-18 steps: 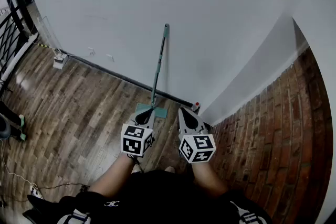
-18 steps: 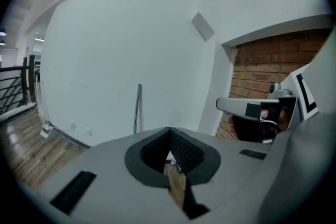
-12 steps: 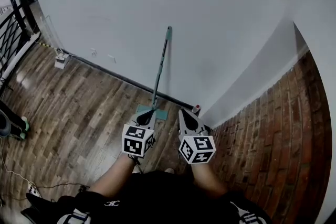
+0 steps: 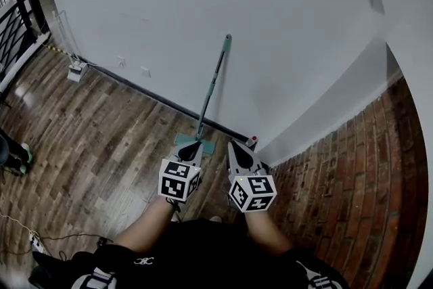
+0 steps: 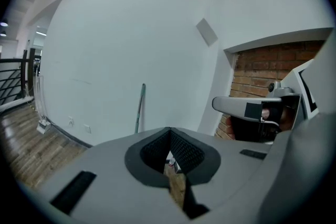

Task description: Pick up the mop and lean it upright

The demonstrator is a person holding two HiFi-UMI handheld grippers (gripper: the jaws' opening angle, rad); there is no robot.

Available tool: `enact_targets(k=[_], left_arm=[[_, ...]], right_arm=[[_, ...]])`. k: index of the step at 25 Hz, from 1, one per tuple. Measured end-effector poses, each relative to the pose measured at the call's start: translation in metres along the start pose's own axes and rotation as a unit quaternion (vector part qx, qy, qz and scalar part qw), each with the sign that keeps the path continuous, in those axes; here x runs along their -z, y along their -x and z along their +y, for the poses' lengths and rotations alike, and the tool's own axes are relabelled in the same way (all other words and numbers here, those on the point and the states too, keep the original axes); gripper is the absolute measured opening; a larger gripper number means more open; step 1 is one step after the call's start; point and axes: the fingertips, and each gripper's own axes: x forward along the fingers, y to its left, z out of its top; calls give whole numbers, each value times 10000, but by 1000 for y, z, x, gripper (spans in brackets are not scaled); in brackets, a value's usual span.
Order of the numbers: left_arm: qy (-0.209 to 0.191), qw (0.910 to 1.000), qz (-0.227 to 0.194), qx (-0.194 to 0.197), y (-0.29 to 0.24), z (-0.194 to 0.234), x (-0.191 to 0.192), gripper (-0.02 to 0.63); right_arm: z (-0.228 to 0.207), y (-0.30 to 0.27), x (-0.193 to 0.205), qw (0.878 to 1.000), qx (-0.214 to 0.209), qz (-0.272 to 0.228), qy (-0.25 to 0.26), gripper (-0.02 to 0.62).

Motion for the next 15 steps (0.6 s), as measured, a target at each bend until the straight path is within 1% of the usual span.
enact_targets(k=[3, 9, 12, 15], left_arm=[[33, 9999, -15, 107, 4, 14, 2, -5], [241, 9996, -5, 160, 18, 61, 7, -5], [336, 9993, 45, 144, 15, 79, 12, -5], [402, 9991, 48, 111, 5, 88, 13, -5]], right_arm=[[13, -11, 2, 9999, 71, 54, 65, 14], [48, -36, 2, 9991, 212, 125, 354, 14], [51, -42, 3, 9988, 328, 138, 335, 14], [39, -49, 13, 9984, 401, 275, 297, 14]])
